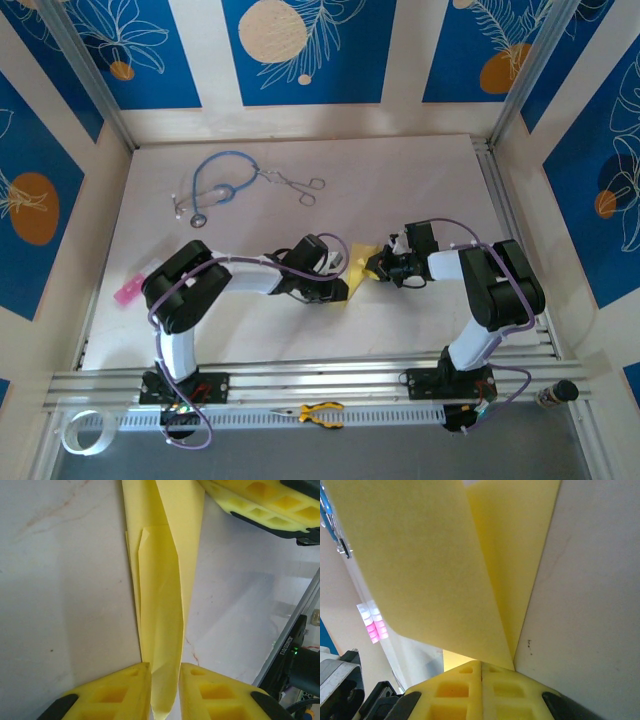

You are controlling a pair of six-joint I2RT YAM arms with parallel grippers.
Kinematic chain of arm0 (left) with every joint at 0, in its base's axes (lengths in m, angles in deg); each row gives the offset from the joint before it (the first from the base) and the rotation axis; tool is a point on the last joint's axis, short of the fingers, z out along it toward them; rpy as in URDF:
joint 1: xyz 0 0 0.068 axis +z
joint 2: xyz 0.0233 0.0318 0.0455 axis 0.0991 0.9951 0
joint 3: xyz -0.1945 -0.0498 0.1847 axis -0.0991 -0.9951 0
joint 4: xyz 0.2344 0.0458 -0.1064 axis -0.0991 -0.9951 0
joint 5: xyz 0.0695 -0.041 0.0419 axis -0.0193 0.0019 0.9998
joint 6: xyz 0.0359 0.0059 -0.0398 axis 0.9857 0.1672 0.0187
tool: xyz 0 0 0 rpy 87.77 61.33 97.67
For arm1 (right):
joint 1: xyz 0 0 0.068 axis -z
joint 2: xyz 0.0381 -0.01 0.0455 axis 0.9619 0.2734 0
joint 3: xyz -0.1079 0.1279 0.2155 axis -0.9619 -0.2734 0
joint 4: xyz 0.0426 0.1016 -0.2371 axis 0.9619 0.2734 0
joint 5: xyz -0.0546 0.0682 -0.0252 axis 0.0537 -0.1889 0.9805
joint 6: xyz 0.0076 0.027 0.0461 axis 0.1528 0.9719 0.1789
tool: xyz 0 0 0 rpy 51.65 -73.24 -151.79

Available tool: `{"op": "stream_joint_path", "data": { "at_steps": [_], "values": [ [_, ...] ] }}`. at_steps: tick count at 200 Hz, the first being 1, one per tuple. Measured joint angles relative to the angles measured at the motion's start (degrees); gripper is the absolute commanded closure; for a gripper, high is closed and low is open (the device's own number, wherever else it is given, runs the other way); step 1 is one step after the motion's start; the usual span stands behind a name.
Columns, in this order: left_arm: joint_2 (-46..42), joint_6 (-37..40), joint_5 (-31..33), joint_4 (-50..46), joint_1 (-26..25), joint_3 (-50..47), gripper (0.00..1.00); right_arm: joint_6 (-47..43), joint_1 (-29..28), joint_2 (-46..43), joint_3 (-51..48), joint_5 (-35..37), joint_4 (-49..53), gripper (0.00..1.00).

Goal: Fold a paper plane with a square sheet of paper (pick it up from the middle)
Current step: Fold the wing for the fifth time at the center of the table.

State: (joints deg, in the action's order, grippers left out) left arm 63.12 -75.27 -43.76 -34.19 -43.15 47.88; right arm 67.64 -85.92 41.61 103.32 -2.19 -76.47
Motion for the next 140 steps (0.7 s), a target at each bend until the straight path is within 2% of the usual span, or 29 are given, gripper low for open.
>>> {"op": "stream_joint_path", "data": {
  "at_steps": [34,140],
  "values": [
    [0.0,0.35,0.24,-0.74,-0.04,0.11,0.85,0.0,-0.11,0.02,0.09,0.11,0.11,1.0],
    [0.0,0.39,0.46,-2.23,-0.07,0.22,0.95,0.0,-0.26,0.24,0.33,0.15,0.2,1.0]
  ]
}}
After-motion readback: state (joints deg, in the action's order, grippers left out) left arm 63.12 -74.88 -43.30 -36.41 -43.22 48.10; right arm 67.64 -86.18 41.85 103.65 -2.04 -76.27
